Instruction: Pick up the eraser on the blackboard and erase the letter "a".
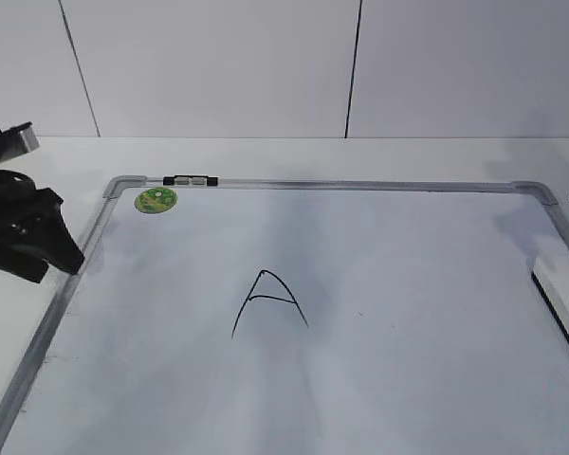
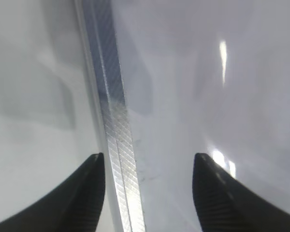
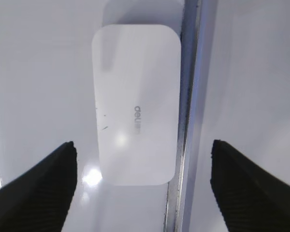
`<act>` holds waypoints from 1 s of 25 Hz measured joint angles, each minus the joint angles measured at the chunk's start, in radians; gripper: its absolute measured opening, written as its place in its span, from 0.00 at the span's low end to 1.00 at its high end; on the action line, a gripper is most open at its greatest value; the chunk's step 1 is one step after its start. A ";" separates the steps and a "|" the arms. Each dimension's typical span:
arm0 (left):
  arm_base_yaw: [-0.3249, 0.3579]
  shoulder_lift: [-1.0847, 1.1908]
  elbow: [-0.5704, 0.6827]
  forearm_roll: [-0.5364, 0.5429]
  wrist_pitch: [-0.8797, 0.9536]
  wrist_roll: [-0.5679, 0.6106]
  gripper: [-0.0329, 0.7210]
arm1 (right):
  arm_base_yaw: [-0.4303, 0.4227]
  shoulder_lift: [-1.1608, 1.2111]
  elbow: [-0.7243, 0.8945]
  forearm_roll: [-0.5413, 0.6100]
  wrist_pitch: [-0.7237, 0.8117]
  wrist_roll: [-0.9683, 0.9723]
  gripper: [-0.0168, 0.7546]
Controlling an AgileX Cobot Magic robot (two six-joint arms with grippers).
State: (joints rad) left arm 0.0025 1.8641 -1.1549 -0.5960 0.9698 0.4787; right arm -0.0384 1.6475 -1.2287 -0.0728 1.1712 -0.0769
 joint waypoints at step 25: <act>0.000 -0.787 -0.042 0.335 0.268 -0.326 0.62 | 0.052 -0.545 0.010 0.053 0.069 0.031 0.87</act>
State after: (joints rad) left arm 0.0025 1.0775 -1.1970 -0.2612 1.2380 0.1525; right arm 0.0133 1.1029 -1.2187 -0.0196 1.2407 -0.0455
